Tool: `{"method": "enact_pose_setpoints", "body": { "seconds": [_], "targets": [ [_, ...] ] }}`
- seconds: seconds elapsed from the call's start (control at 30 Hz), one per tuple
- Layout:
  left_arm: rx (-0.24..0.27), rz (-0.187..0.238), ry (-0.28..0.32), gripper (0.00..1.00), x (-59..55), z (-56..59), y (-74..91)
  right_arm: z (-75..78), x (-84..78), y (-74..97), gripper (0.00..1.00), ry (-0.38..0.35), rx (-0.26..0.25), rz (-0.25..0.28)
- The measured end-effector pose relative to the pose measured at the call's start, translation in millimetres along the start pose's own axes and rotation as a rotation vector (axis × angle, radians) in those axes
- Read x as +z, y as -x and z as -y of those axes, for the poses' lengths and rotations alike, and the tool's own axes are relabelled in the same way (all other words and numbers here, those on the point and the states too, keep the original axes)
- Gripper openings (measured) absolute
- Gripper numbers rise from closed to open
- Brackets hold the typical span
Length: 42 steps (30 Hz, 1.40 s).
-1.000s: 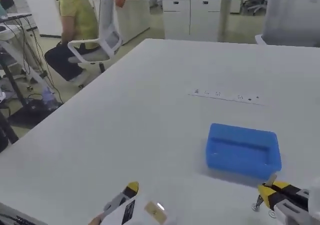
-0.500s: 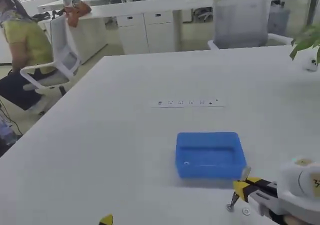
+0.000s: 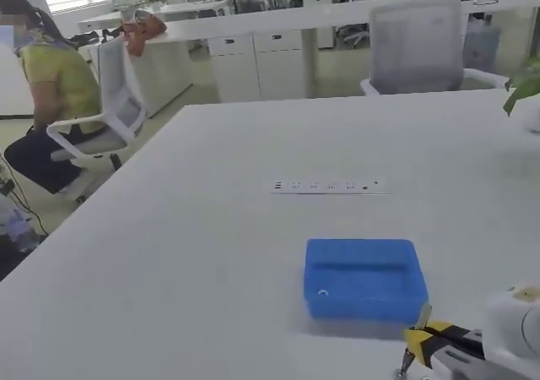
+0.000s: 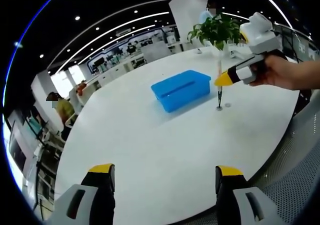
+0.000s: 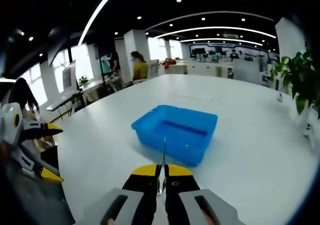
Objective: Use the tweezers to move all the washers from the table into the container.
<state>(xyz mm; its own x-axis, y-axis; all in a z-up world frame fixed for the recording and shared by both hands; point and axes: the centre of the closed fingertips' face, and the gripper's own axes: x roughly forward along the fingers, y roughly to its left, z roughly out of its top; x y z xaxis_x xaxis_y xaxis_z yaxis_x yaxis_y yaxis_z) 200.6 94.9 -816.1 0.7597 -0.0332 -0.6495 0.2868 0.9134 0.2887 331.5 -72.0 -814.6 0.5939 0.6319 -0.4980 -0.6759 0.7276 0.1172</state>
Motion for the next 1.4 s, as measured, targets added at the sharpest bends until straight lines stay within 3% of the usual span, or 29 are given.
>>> {"method": "enact_pose_setpoints", "body": {
  "seconds": [0.23, 0.43, 0.63, 0.8, 1.07, 1.23, 1.4],
  "targets": [
    [-0.009, 0.0, 0.002, 0.85, 0.0, 1.5, -0.3, -0.3, 13.2, 6.5, 0.0, 0.019, 0.02, 0.009],
    [-0.005, -0.001, 0.002, 0.84, -0.2, 0.9, -0.1, -4.3, 50.9, 11.5, 0.0, 0.034, 0.042, 0.07],
    [-0.003, -0.007, -0.001, 0.84, -1.6, 0.5, -0.8, 0.8, 92.2, 4.9, 0.0, 0.093, 0.022, 0.146],
    [-0.006, -0.01, -0.006, 0.84, -2.1, 1.1, -1.3, 8.7, 105.2, -9.4, 0.0, 0.108, 0.009, 0.161],
    [-0.004, -0.015, -0.006, 0.84, -2.8, 0.6, -1.7, 19.8, 100.0, -29.0, 0.0, 0.099, -0.019, 0.144],
    [-0.006, -0.016, -0.009, 0.84, -2.9, 1.1, -1.9, 29.9, 80.2, -47.0, 0.0, 0.081, -0.037, 0.089],
    [-0.004, -0.02, -0.008, 0.83, -3.6, 0.8, -2.4, 34.0, 68.5, -57.2, 0.0, 0.042, -0.038, 0.068]
  ]
}}
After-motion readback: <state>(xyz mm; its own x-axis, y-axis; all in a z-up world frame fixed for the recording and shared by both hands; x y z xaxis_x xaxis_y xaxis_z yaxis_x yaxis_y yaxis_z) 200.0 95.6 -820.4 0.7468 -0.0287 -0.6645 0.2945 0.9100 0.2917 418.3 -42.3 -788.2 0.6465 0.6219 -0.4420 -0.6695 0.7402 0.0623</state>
